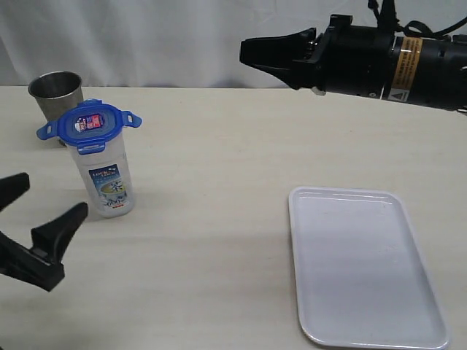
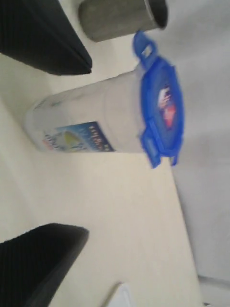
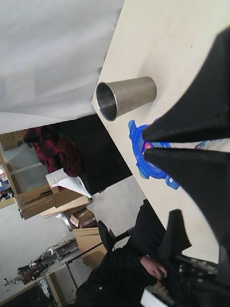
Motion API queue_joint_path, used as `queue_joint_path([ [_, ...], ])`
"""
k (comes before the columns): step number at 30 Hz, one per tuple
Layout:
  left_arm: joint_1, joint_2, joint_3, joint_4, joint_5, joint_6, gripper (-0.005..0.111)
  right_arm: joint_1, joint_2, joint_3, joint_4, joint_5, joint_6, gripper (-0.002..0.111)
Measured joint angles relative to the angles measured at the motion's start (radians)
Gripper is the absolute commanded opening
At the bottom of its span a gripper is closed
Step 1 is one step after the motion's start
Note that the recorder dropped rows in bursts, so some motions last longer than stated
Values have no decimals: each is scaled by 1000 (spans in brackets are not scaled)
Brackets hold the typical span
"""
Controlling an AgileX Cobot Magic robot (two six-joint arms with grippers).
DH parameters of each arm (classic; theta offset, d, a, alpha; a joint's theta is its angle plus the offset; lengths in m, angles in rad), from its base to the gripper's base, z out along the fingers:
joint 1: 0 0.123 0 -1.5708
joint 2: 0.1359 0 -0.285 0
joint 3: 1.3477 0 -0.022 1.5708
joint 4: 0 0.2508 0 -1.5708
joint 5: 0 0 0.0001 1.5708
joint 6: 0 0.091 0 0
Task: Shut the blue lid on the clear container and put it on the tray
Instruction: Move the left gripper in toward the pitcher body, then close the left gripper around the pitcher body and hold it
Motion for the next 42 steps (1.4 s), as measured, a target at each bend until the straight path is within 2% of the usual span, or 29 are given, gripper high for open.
queue_joint_path([
  [5,0,234,-62,6,-19,18,85,0,0,0,-2,-2,0,4],
  [9,0,332,-109,-6,-31,52,85,0,0,0,-22,-3,0,4],
  [15,0,370,-158,-61,-10,69,85,0,0,0,-30,-3,0,4],
  [29,0,548,-297,-27,-26,111,85,0,0,0,-33,-3,-30,4],
  [31,0,572,-320,-27,-31,103,85,0,0,0,-33,31,-33,4],
  [34,0,595,-338,-27,-34,95,85,0,14,-2,16,173,-33,4],
  [37,0,598,-343,-27,-44,95,85,-20,77,-16,73,225,-40,4],
  [42,0,598,-343,-26,-50,95,85,-92,297,-168,15,68,148,4],
])
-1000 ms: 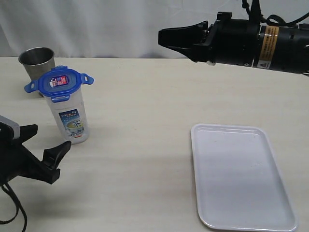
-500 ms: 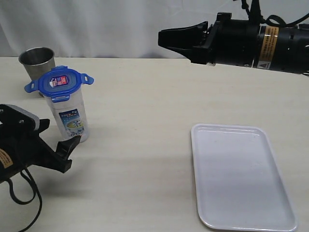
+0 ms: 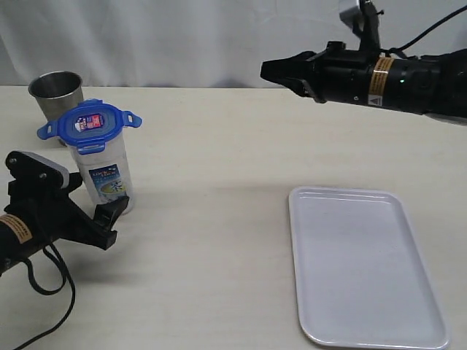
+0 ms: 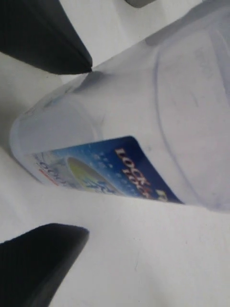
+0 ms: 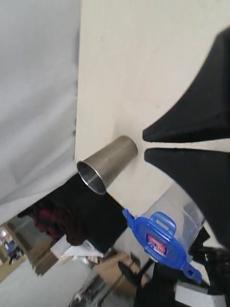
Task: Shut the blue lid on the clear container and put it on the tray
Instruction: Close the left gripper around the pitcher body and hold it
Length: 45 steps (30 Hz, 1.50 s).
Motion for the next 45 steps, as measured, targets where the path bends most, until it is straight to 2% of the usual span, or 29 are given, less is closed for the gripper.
queue_joint_path([
  [4,0,2,0,0,-25,0,85,-12,189,-147,-52,-114,152,4],
  [14,0,57,-58,0,-53,0,85,45,428,-414,-55,-133,362,4],
  [19,0,66,-99,-11,-55,0,85,74,435,-445,-59,-138,375,4],
  [36,0,116,-218,-30,-38,-97,85,75,435,-445,-127,-141,373,4],
  [37,0,116,-219,-30,-36,-97,83,75,435,-445,-127,-141,373,4],
  [39,0,116,-219,-30,-36,-97,73,75,435,-445,-127,-141,373,4],
  [45,0,116,-221,-30,-25,-105,28,75,435,-445,-167,-150,375,4],
])
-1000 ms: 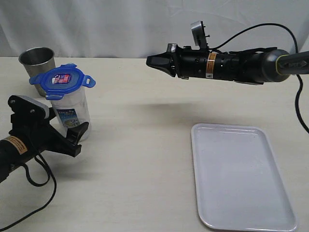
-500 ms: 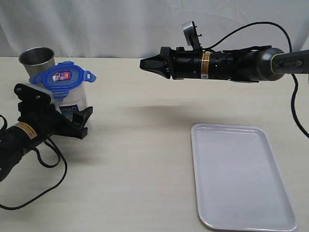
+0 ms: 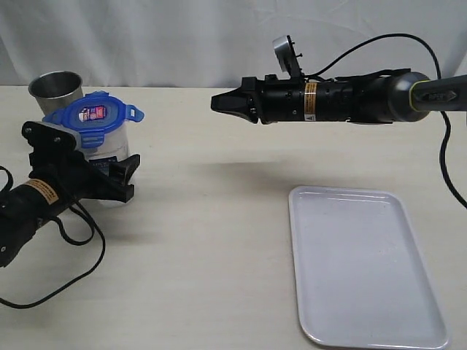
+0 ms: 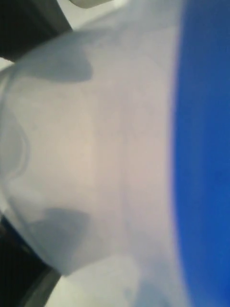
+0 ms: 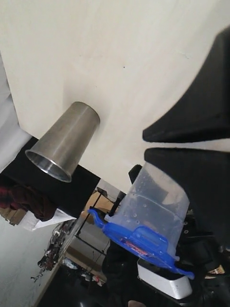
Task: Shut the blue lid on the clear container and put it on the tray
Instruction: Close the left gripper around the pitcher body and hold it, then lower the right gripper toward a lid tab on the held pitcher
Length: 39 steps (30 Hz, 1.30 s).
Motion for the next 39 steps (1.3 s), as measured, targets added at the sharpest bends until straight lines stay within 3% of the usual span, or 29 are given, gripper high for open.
queue_joint_path([
  [3,0,0,0,0,4,-2,3,0,-7,0,-38,0,7,4],
  [4,0,0,0,0,5,-2,0,-4,-13,0,-56,0,15,4],
  [10,0,0,-7,82,7,29,0,-40,-108,0,-171,20,88,4],
  [18,29,0,-7,364,-27,88,0,-59,-252,0,-289,11,209,5],
  [21,72,0,-14,510,-35,35,0,-61,-297,0,-292,-2,217,5],
  [27,178,0,-138,978,-27,-260,0,-61,-369,0,-296,50,149,5],
  [30,212,0,-205,1187,-27,-368,0,-57,-394,0,-298,188,95,5],
  [35,219,0,-256,1370,-59,-399,0,8,-416,61,-299,665,0,5],
  [37,219,0,-265,1397,-73,-377,0,72,-414,119,-306,948,-60,10],
  [39,219,0,-265,1403,-75,-317,0,100,-408,144,-300,1041,-92,22],
])
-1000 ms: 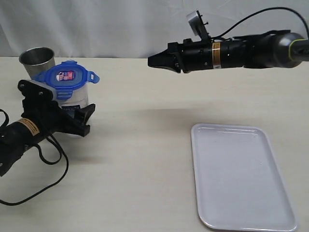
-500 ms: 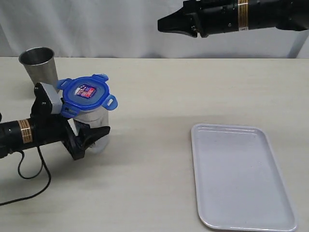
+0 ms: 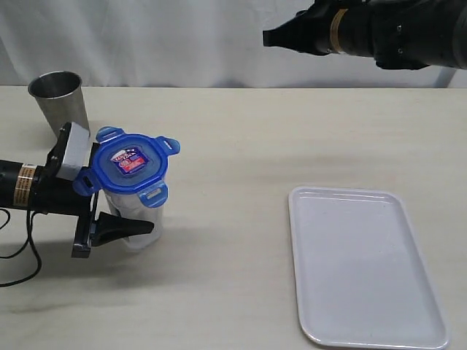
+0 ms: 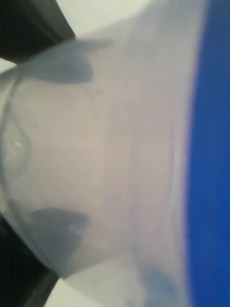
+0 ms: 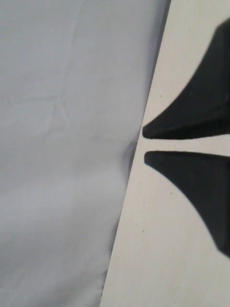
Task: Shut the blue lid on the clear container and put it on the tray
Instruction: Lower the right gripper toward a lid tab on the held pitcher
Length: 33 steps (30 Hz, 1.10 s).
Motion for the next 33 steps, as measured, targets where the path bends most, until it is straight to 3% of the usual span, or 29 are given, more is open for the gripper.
queue_joint_path([
  [1,0,0,0,0,0,13,0,0,0,2,9,-19,-2,29],
  [3,0,0,0,0,0,29,0,-6,1,1,13,-50,18,31],
  [5,0,0,0,0,-2,31,0,-2,3,6,6,122,-30,31],
  [8,0,0,0,-4,-2,31,0,1,12,1,221,383,-368,30],
  [10,0,0,0,-6,-2,31,0,-1,34,-76,598,548,-782,30],
  [12,0,0,0,-6,-2,31,0,-51,62,-196,1247,700,-1381,30],
  [13,0,0,0,-6,-2,31,0,-91,84,-253,1689,816,-1711,30],
  [15,0,0,0,-6,-2,31,0,-132,105,-296,2115,948,-2046,30],
  [18,0,0,0,-6,-2,33,0,-145,109,-312,2515,1100,-2368,38],
  [22,0,0,0,-6,-2,33,0,-91,84,-319,2678,1157,-2486,59],
  [26,0,0,0,-8,-2,33,0,14,65,-323,2647,1143,-2416,58],
  [33,0,0,0,-10,-4,33,0,187,63,-323,2388,1097,-2287,58],
])
